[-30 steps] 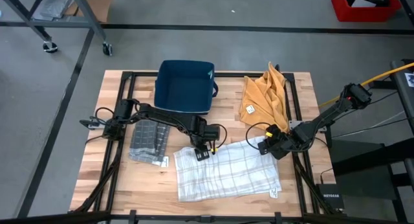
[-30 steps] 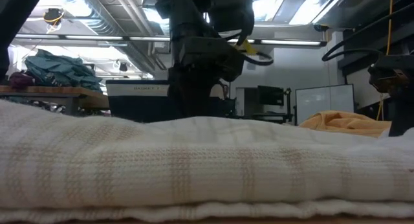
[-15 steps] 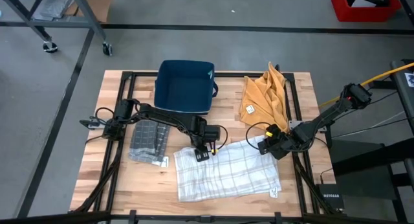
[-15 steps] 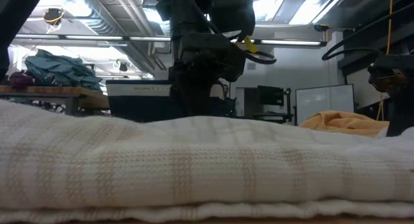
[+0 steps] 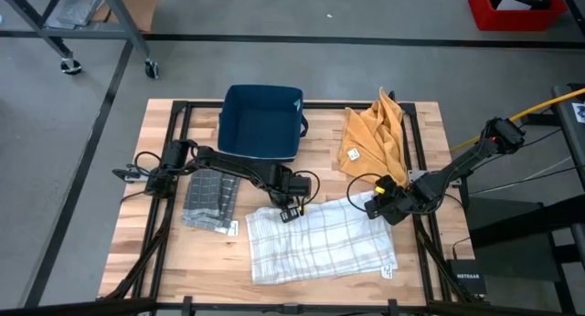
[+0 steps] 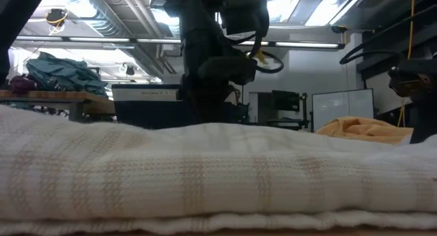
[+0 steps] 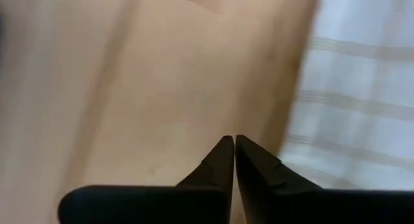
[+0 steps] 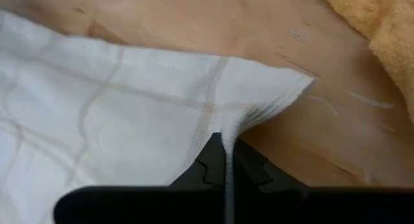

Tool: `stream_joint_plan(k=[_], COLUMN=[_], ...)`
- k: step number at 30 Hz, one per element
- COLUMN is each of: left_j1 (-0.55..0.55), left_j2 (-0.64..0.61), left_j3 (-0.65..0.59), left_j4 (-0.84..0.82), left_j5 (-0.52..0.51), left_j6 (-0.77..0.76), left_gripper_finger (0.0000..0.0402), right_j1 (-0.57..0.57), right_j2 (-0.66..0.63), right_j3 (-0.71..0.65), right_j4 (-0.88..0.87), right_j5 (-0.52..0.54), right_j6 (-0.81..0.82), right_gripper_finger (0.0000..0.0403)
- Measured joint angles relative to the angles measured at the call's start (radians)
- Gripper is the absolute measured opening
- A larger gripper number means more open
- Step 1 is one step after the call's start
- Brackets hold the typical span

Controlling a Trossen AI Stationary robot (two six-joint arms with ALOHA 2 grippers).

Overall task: Fold towel
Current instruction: Fold the white patterned towel

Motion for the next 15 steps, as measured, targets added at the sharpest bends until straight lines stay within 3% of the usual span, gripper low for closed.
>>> stream_joint_plan(k=[5, 9, 15], left_j1=[0.004, 0.012, 0.011], left_j2=[-0.001, -0.004, -0.005], left_j3=[0.000, 0.006, 0.009], left_j4=[-0.006, -0.009, -0.009], left_j5=[-0.118, -0.102, -0.077], left_j6=[-0.027, -0.003, 0.018], left_gripper_finger=[0.0006, 0.0004, 0.0017], right_j1=[0.000, 0.000, -0.001], right_j2=[-0.001, -0.003, 0.007], right_j3=[0.000, 0.000, 0.000], right_j4=[-0.030, -0.025, -0.023], right_j5=[0.015, 0.054, -0.056], right_j6=[-0.004, -0.048, -0.058], right_gripper_finger=[0.0008, 0.0008, 0.0008])
